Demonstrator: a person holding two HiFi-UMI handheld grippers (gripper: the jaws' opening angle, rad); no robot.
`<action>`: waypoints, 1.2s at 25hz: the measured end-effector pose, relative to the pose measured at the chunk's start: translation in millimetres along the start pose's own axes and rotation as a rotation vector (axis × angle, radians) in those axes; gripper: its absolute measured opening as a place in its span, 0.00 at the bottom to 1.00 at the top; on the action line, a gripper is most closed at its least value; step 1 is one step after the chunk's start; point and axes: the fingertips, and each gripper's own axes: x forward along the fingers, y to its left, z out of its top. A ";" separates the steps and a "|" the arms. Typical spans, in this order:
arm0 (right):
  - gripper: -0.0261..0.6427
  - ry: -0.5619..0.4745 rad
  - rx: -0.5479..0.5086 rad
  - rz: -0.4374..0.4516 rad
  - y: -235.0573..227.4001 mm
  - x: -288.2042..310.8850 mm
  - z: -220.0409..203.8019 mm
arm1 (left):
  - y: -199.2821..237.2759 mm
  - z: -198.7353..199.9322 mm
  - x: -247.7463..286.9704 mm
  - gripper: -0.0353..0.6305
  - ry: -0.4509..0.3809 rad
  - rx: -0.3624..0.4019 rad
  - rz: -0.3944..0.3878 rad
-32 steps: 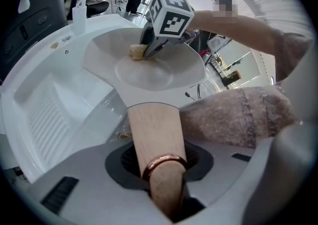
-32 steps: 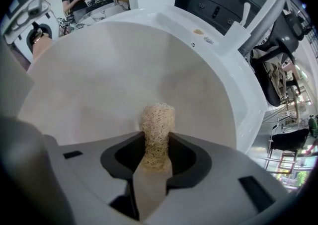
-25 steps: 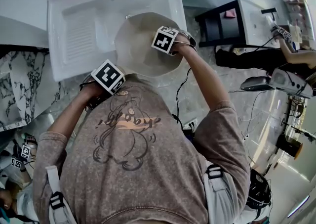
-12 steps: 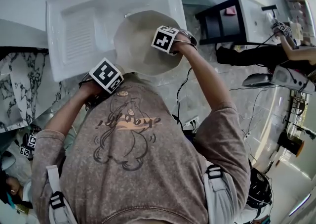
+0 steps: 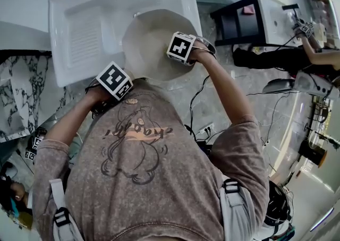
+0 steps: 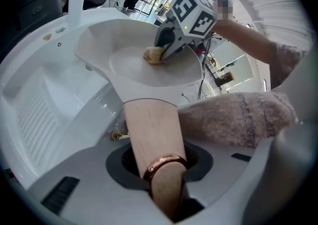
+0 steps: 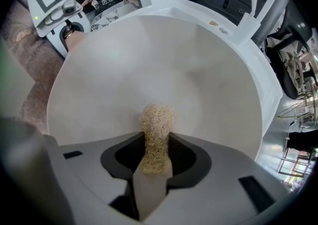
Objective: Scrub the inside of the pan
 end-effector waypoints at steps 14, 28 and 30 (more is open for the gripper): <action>0.27 -0.401 0.248 -0.050 12.4 -47.8 40.6 | 0.4 1.8 -1.9 0.24 -0.016 0.007 -0.024; 0.27 -0.907 0.665 -0.209 21.6 -126.7 19.2 | 9.3 5.6 -6.5 0.24 -0.052 -0.045 -0.013; 0.27 -0.950 0.696 -0.233 19.3 -131.5 17.4 | 12.0 5.9 -7.7 0.24 -0.060 -0.054 -0.003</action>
